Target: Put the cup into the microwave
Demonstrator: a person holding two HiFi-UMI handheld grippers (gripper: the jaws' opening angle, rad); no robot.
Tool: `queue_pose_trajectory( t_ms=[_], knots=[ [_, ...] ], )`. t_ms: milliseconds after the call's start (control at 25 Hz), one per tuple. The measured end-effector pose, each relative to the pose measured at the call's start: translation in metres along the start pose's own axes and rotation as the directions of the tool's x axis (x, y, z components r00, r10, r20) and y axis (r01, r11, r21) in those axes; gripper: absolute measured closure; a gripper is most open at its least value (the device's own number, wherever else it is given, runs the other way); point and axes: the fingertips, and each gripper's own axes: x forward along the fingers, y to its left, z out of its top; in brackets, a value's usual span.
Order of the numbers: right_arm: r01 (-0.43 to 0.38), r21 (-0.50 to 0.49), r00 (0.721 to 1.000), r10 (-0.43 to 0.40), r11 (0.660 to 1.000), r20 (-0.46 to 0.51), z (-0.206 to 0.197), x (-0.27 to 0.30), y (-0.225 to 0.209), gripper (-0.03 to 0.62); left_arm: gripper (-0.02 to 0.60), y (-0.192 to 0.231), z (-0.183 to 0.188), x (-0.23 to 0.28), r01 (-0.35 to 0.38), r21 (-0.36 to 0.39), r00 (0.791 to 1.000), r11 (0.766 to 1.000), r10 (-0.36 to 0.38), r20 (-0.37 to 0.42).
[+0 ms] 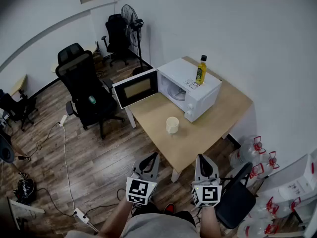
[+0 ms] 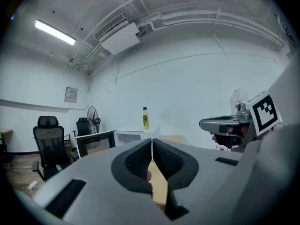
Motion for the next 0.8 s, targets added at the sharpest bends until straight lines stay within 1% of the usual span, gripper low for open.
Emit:
queue_pose_trajectory(
  t_ms=[160, 320, 520, 680, 800],
  knots=[
    [-0.008, 0.017, 1.0, 0.008, 1.0, 0.014, 0.005, 0.003, 0.0, 0.576, 0.552, 0.002, -0.002, 0.005, 0.001, 0.005, 1.0, 1.0, -0.001, 0.0],
    [-0.018, 0.012, 1.0, 0.018, 1.0, 0.009, 0.0, 0.006, -0.001, 0.576, 0.552, -0.003, -0.001, 0.014, 0.013, 0.007, 1.0, 1.0, -0.013, -0.002],
    [0.003, 0.025, 1.0, -0.003, 1.0, -0.018, -0.012, 0.026, -0.007, 0.576, 0.552, 0.003, 0.0, 0.038, 0.05, 0.012, 0.999, 0.999, -0.05, -0.005],
    [0.043, 0.031, 0.999, -0.042, 0.999, -0.033, -0.021, 0.055, -0.019, 0.576, 0.552, 0.019, -0.004, 0.073, 0.086, 0.009, 0.996, 0.996, -0.086, -0.017],
    [0.073, 0.04, 0.996, -0.071, 0.996, -0.052, -0.027, 0.078, -0.026, 0.576, 0.552, 0.033, -0.01, 0.101, 0.118, 0.0, 0.992, 0.993, -0.118, -0.043]
  ],
)
